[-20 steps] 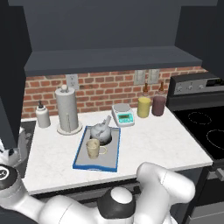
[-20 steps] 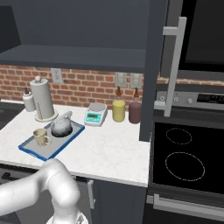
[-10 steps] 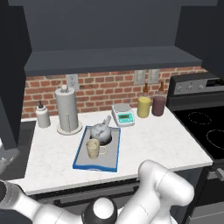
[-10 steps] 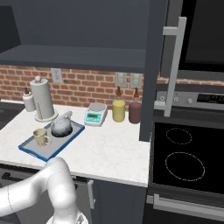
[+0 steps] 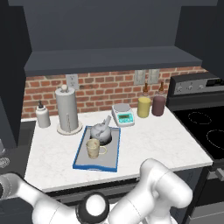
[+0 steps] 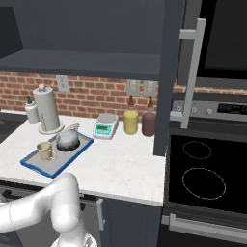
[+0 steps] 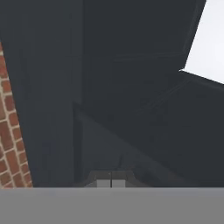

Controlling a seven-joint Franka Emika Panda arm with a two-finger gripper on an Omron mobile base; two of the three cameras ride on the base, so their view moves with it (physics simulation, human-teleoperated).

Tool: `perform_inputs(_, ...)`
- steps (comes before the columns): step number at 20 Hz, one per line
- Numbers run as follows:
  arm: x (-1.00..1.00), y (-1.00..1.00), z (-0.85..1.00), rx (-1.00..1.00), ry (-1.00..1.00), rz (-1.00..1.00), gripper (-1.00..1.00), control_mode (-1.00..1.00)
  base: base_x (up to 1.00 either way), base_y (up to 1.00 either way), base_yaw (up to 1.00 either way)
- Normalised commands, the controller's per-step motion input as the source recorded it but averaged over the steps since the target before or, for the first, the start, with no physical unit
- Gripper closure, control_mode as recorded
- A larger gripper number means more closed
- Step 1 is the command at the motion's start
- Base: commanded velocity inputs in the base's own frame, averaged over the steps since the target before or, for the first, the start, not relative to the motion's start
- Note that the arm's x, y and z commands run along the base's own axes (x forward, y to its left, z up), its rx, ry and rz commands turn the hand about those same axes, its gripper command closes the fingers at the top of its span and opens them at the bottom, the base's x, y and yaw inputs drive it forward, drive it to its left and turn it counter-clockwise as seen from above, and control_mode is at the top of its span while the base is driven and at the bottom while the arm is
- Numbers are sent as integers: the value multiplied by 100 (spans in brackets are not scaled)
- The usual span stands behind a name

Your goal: Pick the kettle from the counter and place it on the tray. Then pick the mug from the cabinet and place it on the tray. Then close the cabinet doors.

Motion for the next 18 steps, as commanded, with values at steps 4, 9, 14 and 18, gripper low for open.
perform_inputs(4, -26, 35, 48, -17, -1, 0, 100, -100, 0, 0, 0)
perform_inputs(9, 3, 69, -7, -28, 15, 0, 100, -100, 0, 0, 0)
perform_inputs(14, 1, 50, 4, -19, 1, 0, 100, -100, 0, 0, 0)
perform_inputs(18, 0, 18, 55, -10, 0, -1, 100, -100, 0, 0, 0)
